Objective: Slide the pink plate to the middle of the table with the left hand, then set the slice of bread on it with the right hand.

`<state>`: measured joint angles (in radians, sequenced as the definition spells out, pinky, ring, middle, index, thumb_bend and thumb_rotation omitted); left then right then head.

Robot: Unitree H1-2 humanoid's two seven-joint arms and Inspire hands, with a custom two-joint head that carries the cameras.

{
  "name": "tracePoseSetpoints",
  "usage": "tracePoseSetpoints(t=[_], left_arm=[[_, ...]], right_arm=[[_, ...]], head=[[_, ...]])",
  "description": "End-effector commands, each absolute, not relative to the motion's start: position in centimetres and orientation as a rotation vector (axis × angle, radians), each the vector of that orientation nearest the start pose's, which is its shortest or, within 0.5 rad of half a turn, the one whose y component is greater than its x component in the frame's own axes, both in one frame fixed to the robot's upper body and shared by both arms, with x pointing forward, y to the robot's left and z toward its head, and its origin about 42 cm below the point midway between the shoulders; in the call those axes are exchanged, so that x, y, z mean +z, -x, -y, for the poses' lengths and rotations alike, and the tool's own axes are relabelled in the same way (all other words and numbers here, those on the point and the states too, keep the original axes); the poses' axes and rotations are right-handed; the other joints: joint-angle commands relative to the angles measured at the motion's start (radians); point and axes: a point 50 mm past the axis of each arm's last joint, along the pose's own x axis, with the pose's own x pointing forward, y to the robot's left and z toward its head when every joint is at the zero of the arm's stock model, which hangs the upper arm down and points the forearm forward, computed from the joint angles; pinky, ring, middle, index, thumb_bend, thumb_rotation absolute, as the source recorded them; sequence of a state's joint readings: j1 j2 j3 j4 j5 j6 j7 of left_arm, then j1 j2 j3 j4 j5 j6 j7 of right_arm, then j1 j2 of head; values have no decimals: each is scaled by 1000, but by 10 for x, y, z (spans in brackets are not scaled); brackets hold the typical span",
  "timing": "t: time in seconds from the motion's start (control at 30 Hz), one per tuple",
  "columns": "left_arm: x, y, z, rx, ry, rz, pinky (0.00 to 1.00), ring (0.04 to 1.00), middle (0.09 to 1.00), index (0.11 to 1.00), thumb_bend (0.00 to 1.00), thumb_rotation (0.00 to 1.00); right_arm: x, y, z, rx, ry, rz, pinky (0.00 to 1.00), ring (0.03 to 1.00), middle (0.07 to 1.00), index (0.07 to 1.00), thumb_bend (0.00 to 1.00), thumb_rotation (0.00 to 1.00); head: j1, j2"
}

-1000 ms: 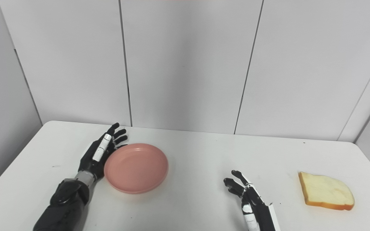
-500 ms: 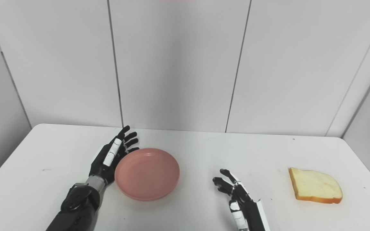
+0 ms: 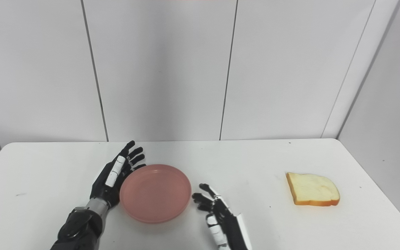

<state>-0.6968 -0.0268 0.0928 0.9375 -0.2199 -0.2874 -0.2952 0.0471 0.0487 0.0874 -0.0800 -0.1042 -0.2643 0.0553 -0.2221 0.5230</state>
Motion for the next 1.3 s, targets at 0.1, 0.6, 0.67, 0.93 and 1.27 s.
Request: tracePoseSetpoints(t=[0.1, 0.6, 0.67, 0.93, 1.27], left_arm=[[102, -460, -139, -334, 295, -28, 815, 899, 882, 922, 969, 744], [107, -459, -155, -345, 291, -16, 862, 923, 921, 960, 879, 777], [106, -457, -153, -348, 294, -13, 852, 917, 912, 956, 887, 773], [103, -454, -144, -347, 290, -18, 820, 903, 901, 947, 888, 781], [98, -453, -139, -351, 283, -31, 828, 899, 889, 938, 886, 775]], right_arm=[[98, -251, 155, 114, 47, 184, 760, 781, 786, 853, 729, 1000], [102, -260, 131, 97, 87, 193, 744, 805, 823, 855, 738, 1000], [102, -260, 132, 97, 91, 196, 741, 805, 825, 854, 733, 1000], [102, -258, 143, 66, 111, 217, 726, 789, 823, 854, 728, 1000], [164, -254, 191, -51, 167, 432, 739, 800, 817, 860, 790, 952]], head=[[-69, 9], [-182, 8], [-176, 6], [-161, -1], [-141, -8]])
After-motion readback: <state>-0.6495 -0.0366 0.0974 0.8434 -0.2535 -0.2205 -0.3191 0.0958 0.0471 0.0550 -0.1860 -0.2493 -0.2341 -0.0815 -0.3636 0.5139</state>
